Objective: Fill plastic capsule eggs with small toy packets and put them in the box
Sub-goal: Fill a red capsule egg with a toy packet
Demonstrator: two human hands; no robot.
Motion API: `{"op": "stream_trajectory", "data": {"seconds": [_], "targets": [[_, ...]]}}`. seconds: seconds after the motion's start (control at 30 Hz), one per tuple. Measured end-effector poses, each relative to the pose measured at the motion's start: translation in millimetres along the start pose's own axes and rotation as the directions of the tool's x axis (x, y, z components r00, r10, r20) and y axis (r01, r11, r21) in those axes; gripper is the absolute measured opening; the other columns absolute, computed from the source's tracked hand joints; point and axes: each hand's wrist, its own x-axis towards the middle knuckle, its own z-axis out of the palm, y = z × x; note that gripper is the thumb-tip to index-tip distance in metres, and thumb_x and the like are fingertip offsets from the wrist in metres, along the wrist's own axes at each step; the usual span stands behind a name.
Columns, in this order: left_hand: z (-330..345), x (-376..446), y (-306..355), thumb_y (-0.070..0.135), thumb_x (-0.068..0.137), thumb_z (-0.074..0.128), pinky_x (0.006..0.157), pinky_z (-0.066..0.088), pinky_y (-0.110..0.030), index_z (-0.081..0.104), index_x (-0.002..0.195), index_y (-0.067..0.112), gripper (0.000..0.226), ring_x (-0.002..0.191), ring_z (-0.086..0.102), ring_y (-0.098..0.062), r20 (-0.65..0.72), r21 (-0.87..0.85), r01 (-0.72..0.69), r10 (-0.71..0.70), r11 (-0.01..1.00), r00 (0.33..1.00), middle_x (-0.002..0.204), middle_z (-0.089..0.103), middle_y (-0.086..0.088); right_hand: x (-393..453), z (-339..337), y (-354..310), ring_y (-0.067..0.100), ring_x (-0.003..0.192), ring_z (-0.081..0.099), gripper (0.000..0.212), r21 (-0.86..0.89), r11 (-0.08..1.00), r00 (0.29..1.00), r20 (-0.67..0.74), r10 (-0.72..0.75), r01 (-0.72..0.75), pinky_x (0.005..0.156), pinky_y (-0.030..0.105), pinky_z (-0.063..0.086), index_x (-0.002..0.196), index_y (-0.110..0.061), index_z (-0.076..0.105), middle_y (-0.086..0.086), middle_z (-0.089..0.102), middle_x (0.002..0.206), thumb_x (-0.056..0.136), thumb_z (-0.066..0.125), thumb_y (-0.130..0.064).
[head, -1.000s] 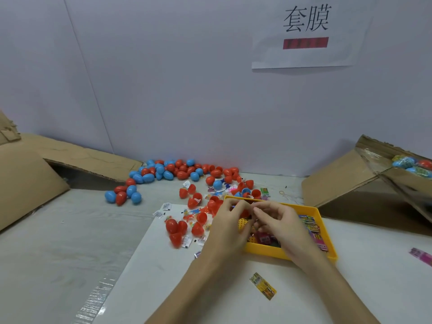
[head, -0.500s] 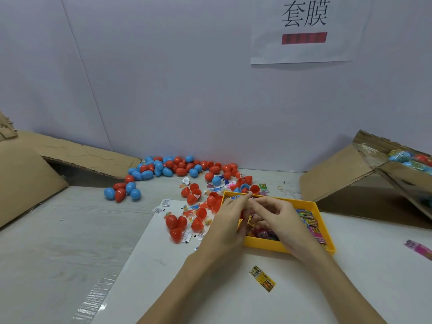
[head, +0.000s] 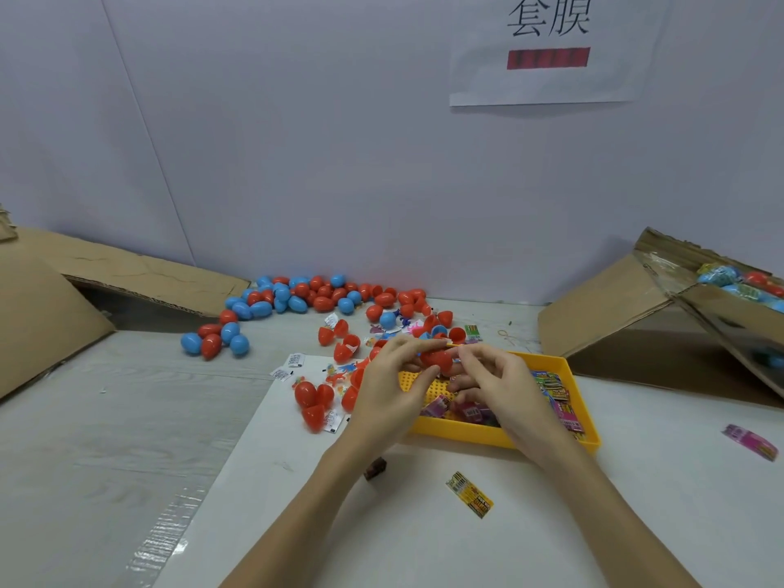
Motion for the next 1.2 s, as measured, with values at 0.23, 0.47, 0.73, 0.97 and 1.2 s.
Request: {"op": "stream_trajectory", "data": {"seconds": [0.23, 0.47, 0.73, 0.97, 1.2], "targets": [[-1, 0, 5, 0.010, 0.093, 0.072, 0.091, 0.054, -0.018, 0.058, 0.129, 0.018, 0.039, 0.111, 0.065, -0.008, -0.042, -0.106, 0.003, -0.008, 0.994, 0.999, 0.122, 0.064, 0.009, -2, -3, -2, 0.016, 0.093, 0.078, 0.028, -0.020, 1.000, 0.996, 0.093, 0.006, -0.004, 0.080, 0.029, 0.063, 0.116, -0.018, 0.074, -0.001, 0.081, 0.100, 0.090, 0.077, -0.029], [4, -3, 4, 0.010, 0.094, 0.071, 0.095, 0.052, -0.023, 0.067, 0.129, 0.019, 0.036, 0.115, 0.059, -0.010, 0.036, 0.040, -0.112, 0.111, 0.993, 0.993, 0.123, 0.059, 0.005, -4, 0, -5, 0.022, 0.087, 0.078, 0.031, 0.000, 1.000, 0.992, 0.128, 0.018, -0.019, 0.064, 0.021, 0.057, 0.109, -0.014, 0.075, 0.005, 0.080, 0.094, 0.092, 0.071, -0.039], [4, -2, -3, 0.018, 0.097, 0.069, 0.087, 0.055, -0.019, 0.067, 0.126, 0.019, 0.029, 0.104, 0.067, -0.004, -0.020, 0.024, -0.076, 0.076, 0.997, 0.997, 0.114, 0.069, 0.012, -2, -4, -2, 0.017, 0.090, 0.076, 0.018, -0.041, 0.999, 0.998, 0.069, 0.003, 0.000, 0.072, 0.027, 0.060, 0.114, -0.017, 0.072, 0.003, 0.079, 0.096, 0.098, 0.069, -0.025], [4, -2, -5, 0.019, 0.097, 0.069, 0.085, 0.053, -0.017, 0.064, 0.127, 0.020, 0.030, 0.102, 0.066, -0.007, 0.033, 0.035, -0.094, 0.093, 0.995, 0.995, 0.112, 0.067, 0.013, -2, 1, -6, 0.014, 0.067, 0.064, 0.047, 0.007, 0.999, 0.998, 0.041, 0.042, -0.042, 0.053, 0.019, 0.047, 0.094, -0.004, 0.072, 0.008, 0.072, 0.079, 0.096, 0.060, -0.050], [3, -3, -4, 0.033, 0.103, 0.057, 0.078, 0.053, -0.018, 0.064, 0.128, 0.028, 0.026, 0.098, 0.065, -0.003, 0.043, 0.028, -0.020, 0.019, 0.999, 0.999, 0.104, 0.068, 0.018, -2, -3, -2, 0.013, 0.075, 0.067, 0.018, -0.006, 1.000, 0.999, 0.028, -0.028, 0.028, 0.061, 0.022, 0.052, 0.106, -0.016, 0.073, 0.001, 0.073, 0.082, 0.098, 0.068, -0.031]]}}
